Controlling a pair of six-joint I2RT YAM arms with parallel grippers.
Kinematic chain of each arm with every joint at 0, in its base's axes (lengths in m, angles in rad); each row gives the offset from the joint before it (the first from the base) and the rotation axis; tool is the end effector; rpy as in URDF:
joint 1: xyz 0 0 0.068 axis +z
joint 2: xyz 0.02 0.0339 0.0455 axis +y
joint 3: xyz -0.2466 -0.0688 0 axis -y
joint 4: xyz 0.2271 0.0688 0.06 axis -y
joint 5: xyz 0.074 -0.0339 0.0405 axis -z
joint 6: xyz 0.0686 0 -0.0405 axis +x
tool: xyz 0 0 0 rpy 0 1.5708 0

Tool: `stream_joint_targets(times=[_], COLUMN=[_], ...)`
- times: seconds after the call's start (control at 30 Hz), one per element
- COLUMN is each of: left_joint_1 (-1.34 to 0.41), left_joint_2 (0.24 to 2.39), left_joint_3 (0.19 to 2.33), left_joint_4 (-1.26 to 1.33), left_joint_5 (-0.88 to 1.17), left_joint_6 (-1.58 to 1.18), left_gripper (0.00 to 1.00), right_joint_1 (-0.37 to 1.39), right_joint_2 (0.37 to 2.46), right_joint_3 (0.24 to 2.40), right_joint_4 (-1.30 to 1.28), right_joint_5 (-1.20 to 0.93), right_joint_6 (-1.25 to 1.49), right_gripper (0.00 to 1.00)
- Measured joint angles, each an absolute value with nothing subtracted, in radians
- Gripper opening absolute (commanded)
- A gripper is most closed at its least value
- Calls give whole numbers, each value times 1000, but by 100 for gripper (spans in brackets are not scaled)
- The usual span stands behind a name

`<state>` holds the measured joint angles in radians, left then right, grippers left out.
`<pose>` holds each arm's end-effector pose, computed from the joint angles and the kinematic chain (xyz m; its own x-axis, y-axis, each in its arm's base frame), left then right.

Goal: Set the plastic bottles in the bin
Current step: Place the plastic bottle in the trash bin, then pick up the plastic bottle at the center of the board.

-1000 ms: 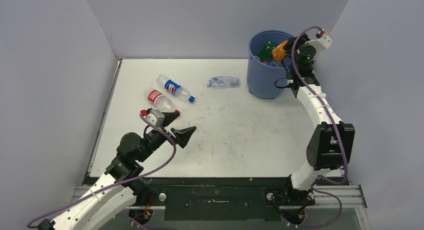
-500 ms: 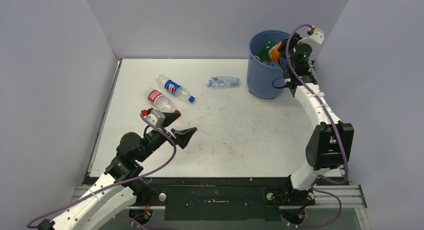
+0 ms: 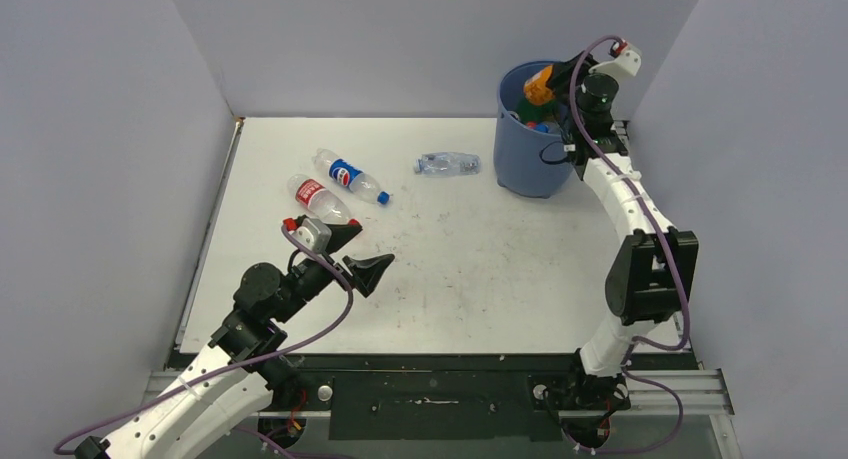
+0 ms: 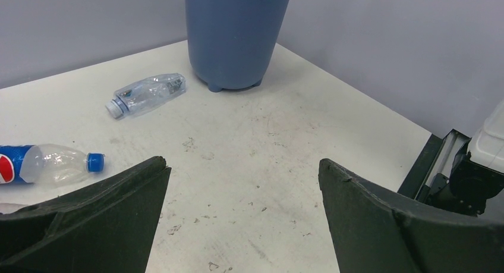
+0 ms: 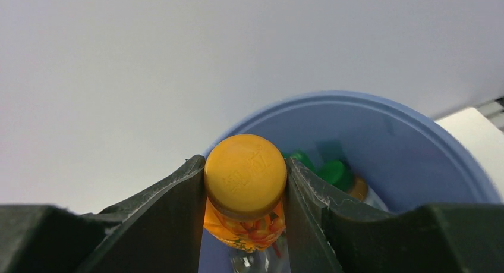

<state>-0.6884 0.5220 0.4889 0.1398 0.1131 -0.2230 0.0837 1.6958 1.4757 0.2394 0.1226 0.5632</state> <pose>0.1314 -0.1181 0.3040 -0.0786 -0.2199 -0.9724 0.7183 0.6638 -0.2082 0.4267 0.0274 0.3699 0.0370 0.5349 -0.8441 0.0226 0.8440 0.5358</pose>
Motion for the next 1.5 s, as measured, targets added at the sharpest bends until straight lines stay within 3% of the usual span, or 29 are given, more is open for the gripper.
stream_joint_targets(times=[0.17, 0.3, 0.37, 0.83, 1.23, 1.5], left_joint_1=[-688, -688, -688, -688, -689, -684], left_joint_2=[522, 522, 522, 522, 550, 696], left_joint_3=[489, 489, 489, 491, 503, 610], left_joint_4=[137, 134, 131, 127, 106, -54], left_joint_5=[113, 113, 113, 113, 72, -259], left_joint_6=[-219, -214, -213, -213, -215, -260], left_gripper=[96, 96, 96, 96, 96, 96], right_joint_1=[113, 139, 144, 144, 141, 352], right_joint_2=[1847, 1909, 1916, 1889, 1607, 1155], right_joint_3=[1607, 1607, 1608, 1616, 1608, 1196], right_joint_4=[240, 223, 222, 131, 103, 284], right_joint_5=[113, 103, 97, 96, 115, 51], right_joint_6=[569, 556, 544, 508, 563, 596], right_gripper=[10, 47, 60, 94, 96, 95])
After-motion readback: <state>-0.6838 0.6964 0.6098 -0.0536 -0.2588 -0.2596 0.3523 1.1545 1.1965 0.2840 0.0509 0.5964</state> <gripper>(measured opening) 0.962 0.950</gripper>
